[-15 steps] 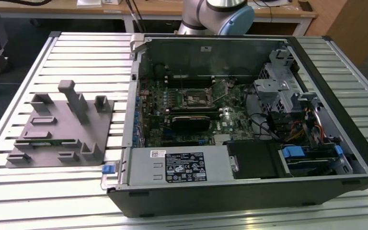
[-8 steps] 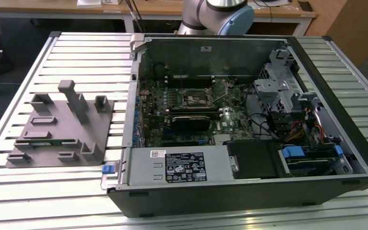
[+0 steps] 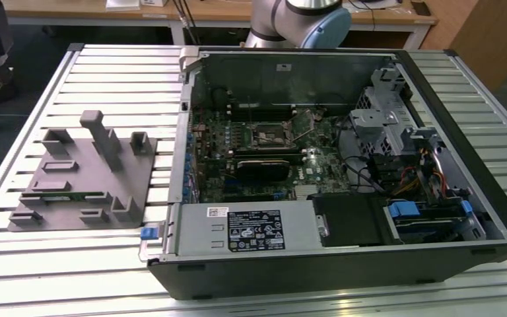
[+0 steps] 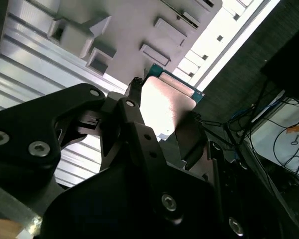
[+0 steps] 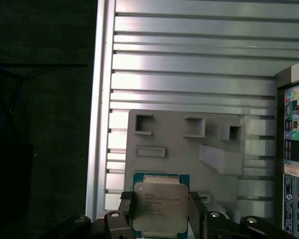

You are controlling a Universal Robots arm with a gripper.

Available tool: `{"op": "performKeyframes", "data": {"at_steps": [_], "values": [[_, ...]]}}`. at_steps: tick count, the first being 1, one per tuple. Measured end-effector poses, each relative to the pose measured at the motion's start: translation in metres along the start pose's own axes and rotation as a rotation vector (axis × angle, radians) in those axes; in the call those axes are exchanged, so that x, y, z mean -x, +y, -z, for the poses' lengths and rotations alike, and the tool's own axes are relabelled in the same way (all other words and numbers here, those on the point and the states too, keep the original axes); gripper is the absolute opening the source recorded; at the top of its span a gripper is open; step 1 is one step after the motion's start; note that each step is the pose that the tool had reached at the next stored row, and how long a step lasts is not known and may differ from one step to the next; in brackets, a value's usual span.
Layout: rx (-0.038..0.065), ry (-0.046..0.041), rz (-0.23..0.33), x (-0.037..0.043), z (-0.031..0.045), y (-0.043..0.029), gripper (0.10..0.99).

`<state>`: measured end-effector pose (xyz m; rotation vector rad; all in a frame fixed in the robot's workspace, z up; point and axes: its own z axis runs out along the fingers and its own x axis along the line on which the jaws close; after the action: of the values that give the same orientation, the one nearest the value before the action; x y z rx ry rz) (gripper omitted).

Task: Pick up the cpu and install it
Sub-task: 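Pick up the cpu and move it towards the insertion slot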

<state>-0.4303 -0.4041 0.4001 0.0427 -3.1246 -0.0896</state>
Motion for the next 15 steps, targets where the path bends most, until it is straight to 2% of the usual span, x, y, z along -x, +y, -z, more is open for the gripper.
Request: {"op": "performKeyframes", "data": {"at_steps": [15], "values": [[0.015, -0.0004, 0.000, 0.0677, 0.0010, -0.0019, 0.529]]}}
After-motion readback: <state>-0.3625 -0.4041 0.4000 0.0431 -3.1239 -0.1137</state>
